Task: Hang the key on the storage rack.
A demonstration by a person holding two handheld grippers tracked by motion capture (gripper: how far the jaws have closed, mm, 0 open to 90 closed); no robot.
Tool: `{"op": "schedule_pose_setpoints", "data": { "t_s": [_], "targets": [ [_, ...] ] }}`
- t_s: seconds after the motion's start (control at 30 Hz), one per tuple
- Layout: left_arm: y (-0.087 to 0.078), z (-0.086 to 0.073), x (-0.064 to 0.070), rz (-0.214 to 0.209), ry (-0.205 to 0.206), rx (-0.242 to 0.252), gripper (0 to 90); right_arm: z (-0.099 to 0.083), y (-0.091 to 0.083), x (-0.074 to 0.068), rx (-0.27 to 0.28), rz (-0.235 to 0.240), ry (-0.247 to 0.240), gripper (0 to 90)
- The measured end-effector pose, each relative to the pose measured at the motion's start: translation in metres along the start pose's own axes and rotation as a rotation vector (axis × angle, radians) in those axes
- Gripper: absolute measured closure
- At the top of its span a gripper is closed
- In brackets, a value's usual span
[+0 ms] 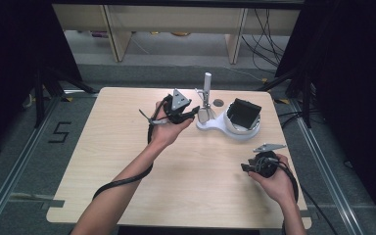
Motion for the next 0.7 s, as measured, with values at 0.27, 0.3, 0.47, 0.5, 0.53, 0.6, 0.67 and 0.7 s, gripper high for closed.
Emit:
{"op": "schedule_pose_setpoints", "data": {
  "t_s": [0.27, 0.3, 0.47, 0.5, 0.53, 0.6, 0.67, 0.7],
  "targets": [
    [-0.022, -0.013, -0.006, 0.013, -0.005, -0.024, 41.2, -0.001, 0.001, 0.0, -0.004, 0.002, 0.0, 60.3],
    [-0.025, -0.015, -0.007, 0.015, -0.006, -0.024, 40.4, 0.0, 0.001, -0.001, -0.003, 0.002, 0.0, 60.3],
    [-0.041, -0.024, -0.012, 0.028, 0.002, -0.03, 38.4, 0.0, 0.002, 0.0, 0.002, 0.0, -0.008, 60.2],
    [-0.044, -0.025, -0.012, 0.027, 0.002, -0.031, 38.4, 0.0, 0.004, -0.001, 0.02, 0.001, 0.001, 60.2],
    [-0.047, -0.026, -0.013, 0.028, 0.001, -0.029, 38.3, 0.0, 0.004, -0.002, 0.02, -0.002, 0.006, 60.2],
    [-0.052, -0.028, -0.013, 0.031, 0.002, -0.026, 38.1, -0.001, 0.003, -0.002, 0.005, 0.0, 0.006, 60.1],
    [-0.058, -0.031, -0.013, 0.033, 0.003, -0.025, 38.0, 0.0, 0.004, -0.002, 0.029, 0.008, 0.002, 60.1],
    [-0.06, -0.032, -0.013, 0.034, 0.004, -0.025, 37.9, 0.0, 0.005, -0.002, 0.04, 0.007, -0.005, 60.1]
  ]
}}
Point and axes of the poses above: each handheld gripper's, and its own axes: y roughly forward along the jaws, z roughly out of its top, x roughly to its right, the point moved 3 cm from there along y, roughly forward along the jaws, and after that the axes turned 4 degrees about x, right-handed, at the moved point
